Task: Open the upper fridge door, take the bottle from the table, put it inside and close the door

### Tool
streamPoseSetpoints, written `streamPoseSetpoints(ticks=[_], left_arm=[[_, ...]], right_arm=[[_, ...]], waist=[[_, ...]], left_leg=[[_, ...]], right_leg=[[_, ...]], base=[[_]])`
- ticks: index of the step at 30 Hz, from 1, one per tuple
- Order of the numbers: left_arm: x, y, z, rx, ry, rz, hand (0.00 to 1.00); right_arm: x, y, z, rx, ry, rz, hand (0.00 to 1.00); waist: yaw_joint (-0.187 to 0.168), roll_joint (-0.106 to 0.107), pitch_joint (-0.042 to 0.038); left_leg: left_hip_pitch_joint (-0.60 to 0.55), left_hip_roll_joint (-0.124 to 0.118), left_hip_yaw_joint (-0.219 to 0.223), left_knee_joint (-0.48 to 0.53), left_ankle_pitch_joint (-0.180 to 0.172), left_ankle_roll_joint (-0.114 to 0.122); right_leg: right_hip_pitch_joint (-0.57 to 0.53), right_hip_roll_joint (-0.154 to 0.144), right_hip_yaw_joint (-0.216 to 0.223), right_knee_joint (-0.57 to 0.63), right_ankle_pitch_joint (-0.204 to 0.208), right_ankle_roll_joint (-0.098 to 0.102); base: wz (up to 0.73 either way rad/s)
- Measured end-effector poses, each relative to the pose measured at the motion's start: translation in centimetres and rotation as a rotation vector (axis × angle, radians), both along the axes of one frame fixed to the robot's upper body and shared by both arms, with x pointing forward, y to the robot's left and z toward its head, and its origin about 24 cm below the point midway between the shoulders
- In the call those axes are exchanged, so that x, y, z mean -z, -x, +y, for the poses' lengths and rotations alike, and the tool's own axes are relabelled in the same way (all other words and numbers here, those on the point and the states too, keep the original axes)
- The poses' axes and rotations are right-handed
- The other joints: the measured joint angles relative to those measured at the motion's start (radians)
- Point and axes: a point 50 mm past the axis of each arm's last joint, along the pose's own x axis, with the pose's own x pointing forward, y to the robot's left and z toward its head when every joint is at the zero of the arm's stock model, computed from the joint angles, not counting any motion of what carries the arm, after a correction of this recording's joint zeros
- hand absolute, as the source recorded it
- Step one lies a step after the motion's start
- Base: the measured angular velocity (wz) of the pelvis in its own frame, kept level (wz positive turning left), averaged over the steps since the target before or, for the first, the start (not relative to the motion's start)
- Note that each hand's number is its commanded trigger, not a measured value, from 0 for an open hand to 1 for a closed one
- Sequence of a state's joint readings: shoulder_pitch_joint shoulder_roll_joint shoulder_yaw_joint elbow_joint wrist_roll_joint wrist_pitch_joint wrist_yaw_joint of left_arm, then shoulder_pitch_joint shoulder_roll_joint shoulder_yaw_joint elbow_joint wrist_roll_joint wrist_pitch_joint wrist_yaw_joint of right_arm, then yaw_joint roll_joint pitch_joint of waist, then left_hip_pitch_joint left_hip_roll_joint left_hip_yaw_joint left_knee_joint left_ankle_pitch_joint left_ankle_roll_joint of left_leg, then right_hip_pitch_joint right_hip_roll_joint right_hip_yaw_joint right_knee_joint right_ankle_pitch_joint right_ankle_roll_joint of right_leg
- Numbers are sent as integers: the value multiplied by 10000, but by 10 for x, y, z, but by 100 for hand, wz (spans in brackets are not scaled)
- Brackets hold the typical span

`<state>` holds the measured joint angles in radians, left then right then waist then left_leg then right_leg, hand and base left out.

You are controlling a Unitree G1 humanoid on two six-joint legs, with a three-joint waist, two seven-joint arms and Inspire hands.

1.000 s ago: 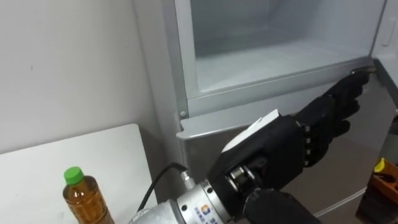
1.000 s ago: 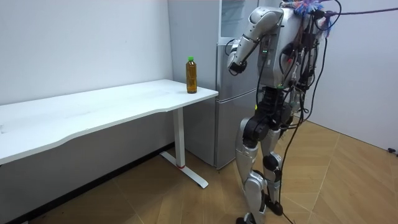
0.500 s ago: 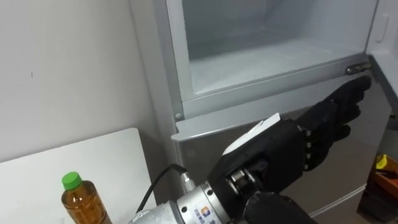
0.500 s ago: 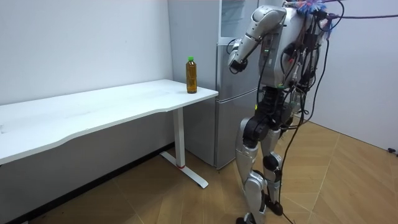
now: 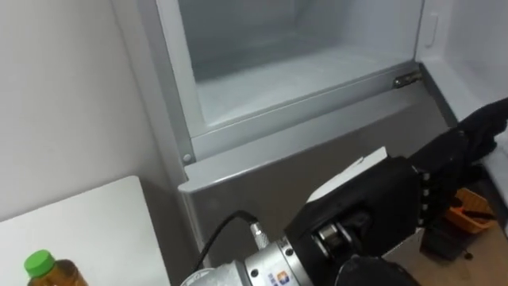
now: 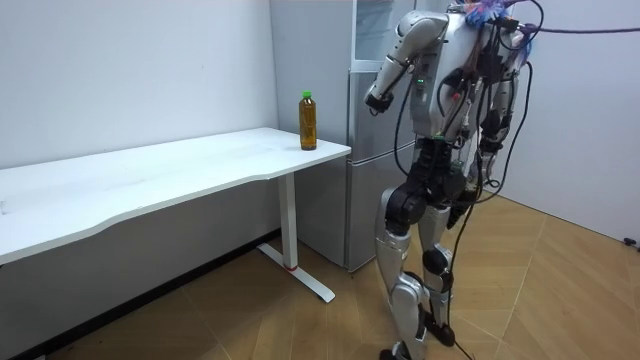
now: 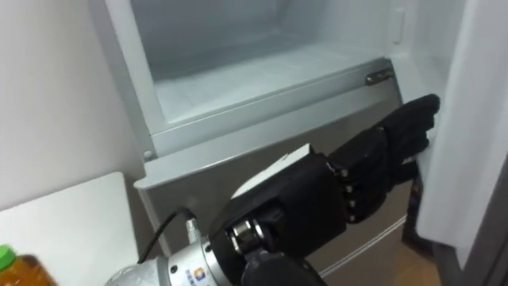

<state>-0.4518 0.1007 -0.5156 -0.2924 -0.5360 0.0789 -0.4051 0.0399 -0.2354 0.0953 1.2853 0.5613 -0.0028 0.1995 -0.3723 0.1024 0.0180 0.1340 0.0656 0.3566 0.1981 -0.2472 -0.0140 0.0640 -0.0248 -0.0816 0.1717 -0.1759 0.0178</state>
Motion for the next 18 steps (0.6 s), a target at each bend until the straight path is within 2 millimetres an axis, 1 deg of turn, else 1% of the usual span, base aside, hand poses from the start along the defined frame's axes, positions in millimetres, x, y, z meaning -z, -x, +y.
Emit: streamPoseSetpoints(ticks=[1,8,9,11,13,14,16,18], left_arm=[[-1,-1,-1,18,-33,-46,0],[-7,-5,-9,357,-192,-307,0],[-7,-4,-10,451,-210,-346,0],[-7,-3,-11,514,-209,-357,0],[-8,-3,-11,570,-214,-394,0],[-8,-3,-11,576,-214,-407,0],[-8,-3,-11,581,-218,-429,0],[-9,-3,-12,591,-212,-442,0]], right_arm=[[0,0,0,-2,-11,8,0],[0,-1,0,-114,-131,-15,0],[0,-1,0,-131,-178,-27,0],[0,-1,1,-88,-221,-49,0],[0,0,0,-51,-259,-18,0],[0,0,0,-35,-280,-17,0],[0,-1,1,47,-375,-30,0],[0,-1,1,88,-389,-17,0]], waist=[[-67,-9,6],[-105,-6,17],[-104,-1,20],[-104,6,17],[-143,24,22],[-153,30,24],[-151,46,23],[-188,53,26]], left_leg=[[-8,-3,21,-2,-2,-2],[-68,16,342,52,-2,-2],[-98,74,521,68,-7,-10],[-112,113,606,73,-8,-12],[-121,180,796,123,-8,-13],[-131,201,818,156,-9,-14],[-153,294,1025,258,-32,-52],[-169,337,1071,274,-32,-52]], right_leg=[[-80,-2,28,9,1,2],[-301,20,312,47,22,5],[-357,51,369,41,40,-15],[-465,124,515,84,54,-37],[-526,179,561,126,70,-65],[-543,195,588,130,78,-77],[-625,295,780,138,117,-141],[-654,345,811,138,139,-178]], base=[[-14],[-15],[-19],[-23],[-20],[-20],[-27],[-17]])
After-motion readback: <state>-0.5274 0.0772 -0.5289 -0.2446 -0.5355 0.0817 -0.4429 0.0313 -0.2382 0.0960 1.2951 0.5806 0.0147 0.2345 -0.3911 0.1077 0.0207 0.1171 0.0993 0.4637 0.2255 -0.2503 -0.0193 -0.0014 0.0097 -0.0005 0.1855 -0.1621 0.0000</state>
